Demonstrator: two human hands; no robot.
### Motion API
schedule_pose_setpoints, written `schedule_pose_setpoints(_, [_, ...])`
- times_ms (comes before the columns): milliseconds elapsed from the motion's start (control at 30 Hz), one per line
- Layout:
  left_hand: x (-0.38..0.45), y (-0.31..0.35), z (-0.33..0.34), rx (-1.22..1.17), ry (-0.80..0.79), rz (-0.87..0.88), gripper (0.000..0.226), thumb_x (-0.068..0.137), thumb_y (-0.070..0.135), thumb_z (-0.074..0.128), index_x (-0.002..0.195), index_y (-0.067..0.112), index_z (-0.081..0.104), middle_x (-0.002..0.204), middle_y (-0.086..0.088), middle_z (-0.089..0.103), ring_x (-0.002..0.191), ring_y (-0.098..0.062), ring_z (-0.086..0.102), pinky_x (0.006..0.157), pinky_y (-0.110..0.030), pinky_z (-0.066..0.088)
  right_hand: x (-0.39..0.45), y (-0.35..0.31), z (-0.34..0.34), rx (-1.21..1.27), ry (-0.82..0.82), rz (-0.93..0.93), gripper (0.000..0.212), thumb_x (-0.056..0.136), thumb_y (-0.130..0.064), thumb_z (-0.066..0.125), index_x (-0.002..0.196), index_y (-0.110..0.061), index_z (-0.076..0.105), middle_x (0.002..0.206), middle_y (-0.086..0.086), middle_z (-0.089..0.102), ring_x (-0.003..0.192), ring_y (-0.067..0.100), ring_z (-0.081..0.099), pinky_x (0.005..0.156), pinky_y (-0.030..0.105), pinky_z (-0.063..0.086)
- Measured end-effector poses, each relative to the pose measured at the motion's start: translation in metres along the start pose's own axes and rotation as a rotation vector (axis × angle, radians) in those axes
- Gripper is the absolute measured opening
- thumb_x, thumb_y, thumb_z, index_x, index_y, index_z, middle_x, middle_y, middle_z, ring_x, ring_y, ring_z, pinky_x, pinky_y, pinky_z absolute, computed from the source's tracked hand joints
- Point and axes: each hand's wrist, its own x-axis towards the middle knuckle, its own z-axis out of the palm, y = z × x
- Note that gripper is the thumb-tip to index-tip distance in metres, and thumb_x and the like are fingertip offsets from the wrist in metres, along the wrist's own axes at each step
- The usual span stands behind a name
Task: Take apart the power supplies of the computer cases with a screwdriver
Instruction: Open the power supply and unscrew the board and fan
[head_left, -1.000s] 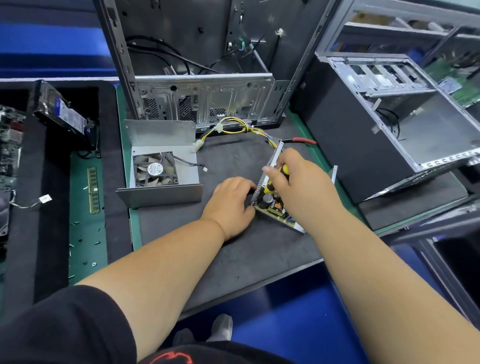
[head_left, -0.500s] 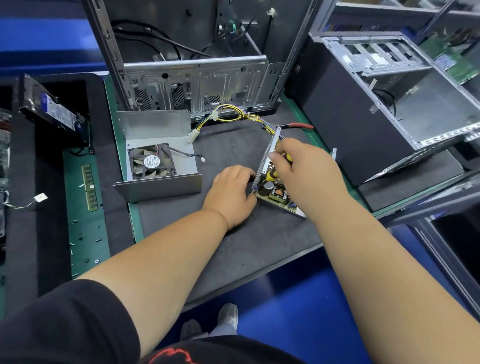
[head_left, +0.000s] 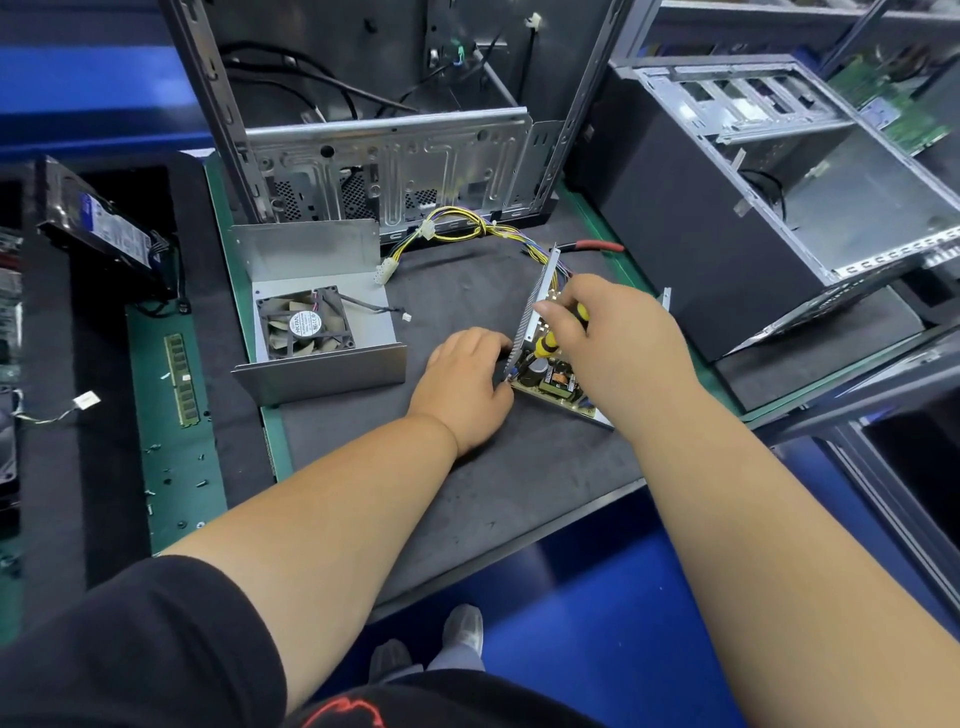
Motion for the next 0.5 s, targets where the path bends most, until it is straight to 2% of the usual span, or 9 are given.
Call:
schedule_pose_setpoints(100, [0.0012,0.002,0.0002,-0.004,0.005,-0.001,0.037,0.088,0.021,0.058,0.124,0.018,0.056,0.122,0.0,0.054,0.122,-0.022,0.043,0.104,-0.031,0.028,-0.0003,0.0023,0.0013,0.115,-0.016,-0.032,0.005,0.096,-0.02,0.055,0.099,-0.016,0.056,0.085,0.0,0.058,0.082,0.024,0.051,0.062,0.034,0.029])
schedule_pose_setpoints(167, [0.0016,0.002,-0.0001,0.0,0.001,-0.001,0.037,0.087,0.021,0.059,0.125,0.018,0.055,0.123,0.0,0.054,0.122,-0.022,0.043,0.104,-0.032,0.028,-0.0018,0.0009,0.0012,0.165,-0.036,-0.052,0.013,0.091,-0.011,0.055,0.102,-0.016,0.053,0.094,-0.001,0.055,0.09,0.025,0.049,0.07,0.032,0.031])
schedule_pose_setpoints(233, [0.0005,0.0003,-0.0002,0.006,0.0,-0.006,0.038,0.088,0.021,0.058,0.125,0.018,0.055,0.124,0.0,0.054,0.123,-0.022,0.042,0.105,-0.033,0.028,-0.0038,-0.0005,0.0029,0.151,-0.022,-0.049,0.011,0.089,-0.013,0.056,0.1,-0.014,0.055,0.095,0.0,0.054,0.092,0.027,0.049,0.071,0.035,0.034])
schedule_pose_setpoints(267, [-0.0002,-0.0003,0.0001,0.01,-0.002,-0.008,0.038,0.088,0.021,0.058,0.125,0.018,0.055,0.124,0.0,0.053,0.123,-0.022,0.042,0.105,-0.033,0.028,-0.0049,-0.0008,0.0036,0.105,-0.003,-0.039,0.009,0.09,-0.02,0.057,0.097,-0.013,0.056,0.092,0.0,0.056,0.089,0.027,0.051,0.068,0.036,0.036])
schedule_pose_setpoints(367, [-0.0004,-0.0001,0.0005,0.006,0.0,0.003,0.037,0.087,0.02,0.059,0.124,0.016,0.055,0.122,0.0,0.054,0.121,-0.023,0.043,0.104,-0.032,0.028,-0.0037,0.0004,0.002,-0.043,0.023,0.005,0.031,0.097,-0.046,0.053,0.091,-0.015,0.057,0.075,-0.001,0.061,0.075,0.025,0.054,0.057,0.035,0.033])
schedule_pose_setpoints(433, [0.0007,0.0001,-0.0001,-0.003,0.004,0.002,0.036,0.086,0.019,0.059,0.122,0.016,0.056,0.121,0.0,0.054,0.12,-0.023,0.043,0.103,-0.032,0.028,-0.0011,0.0,0.0017,-0.007,-0.005,0.014,0.026,0.1,-0.041,0.052,0.094,-0.016,0.056,0.07,-0.002,0.057,0.071,0.025,0.052,0.055,0.035,0.03])
schedule_pose_setpoints(500, [0.0014,0.0002,0.0002,-0.009,0.004,-0.004,0.036,0.086,0.019,0.059,0.122,0.017,0.056,0.121,0.0,0.055,0.12,-0.023,0.044,0.104,-0.033,0.029,0.0007,0.0009,0.0028,0.073,-0.027,0.012,0.01,0.098,-0.027,0.054,0.098,-0.017,0.053,0.07,-0.005,0.051,0.07,0.024,0.049,0.054,0.034,0.03])
